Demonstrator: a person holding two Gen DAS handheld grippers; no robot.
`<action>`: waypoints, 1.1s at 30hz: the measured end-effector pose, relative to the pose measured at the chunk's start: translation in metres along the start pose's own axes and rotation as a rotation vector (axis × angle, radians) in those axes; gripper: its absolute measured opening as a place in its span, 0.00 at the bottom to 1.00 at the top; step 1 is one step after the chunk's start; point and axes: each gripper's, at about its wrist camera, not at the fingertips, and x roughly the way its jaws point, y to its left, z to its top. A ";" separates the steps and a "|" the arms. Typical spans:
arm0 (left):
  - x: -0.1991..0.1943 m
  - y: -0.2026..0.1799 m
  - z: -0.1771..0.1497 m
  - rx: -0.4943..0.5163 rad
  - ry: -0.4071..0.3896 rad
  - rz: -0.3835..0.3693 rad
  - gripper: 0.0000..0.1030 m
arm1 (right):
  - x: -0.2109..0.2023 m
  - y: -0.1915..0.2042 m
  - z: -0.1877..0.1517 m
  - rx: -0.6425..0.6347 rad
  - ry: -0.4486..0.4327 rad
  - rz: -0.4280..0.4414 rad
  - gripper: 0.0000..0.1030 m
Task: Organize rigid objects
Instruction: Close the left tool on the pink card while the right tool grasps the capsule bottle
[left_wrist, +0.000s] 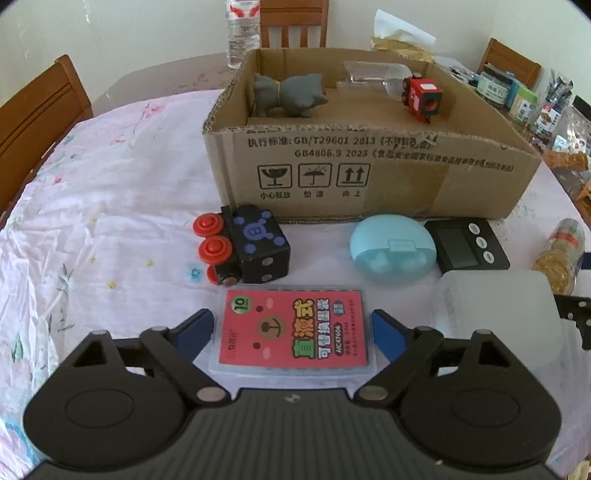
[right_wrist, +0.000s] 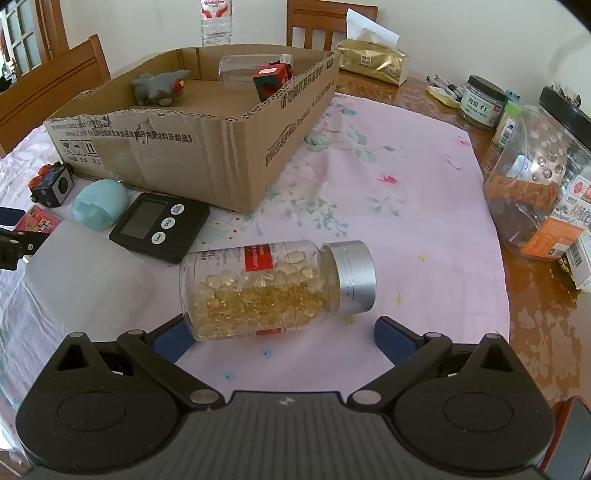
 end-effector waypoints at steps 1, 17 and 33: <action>0.000 0.001 0.000 0.002 0.003 -0.002 0.88 | 0.000 0.000 0.000 -0.002 -0.001 0.001 1.00; -0.018 0.009 -0.025 -0.038 0.022 0.033 0.90 | 0.009 -0.001 0.018 -0.053 0.036 0.025 1.00; -0.016 0.007 -0.021 -0.065 0.028 0.045 0.89 | 0.002 0.006 0.034 -0.114 0.089 0.012 0.93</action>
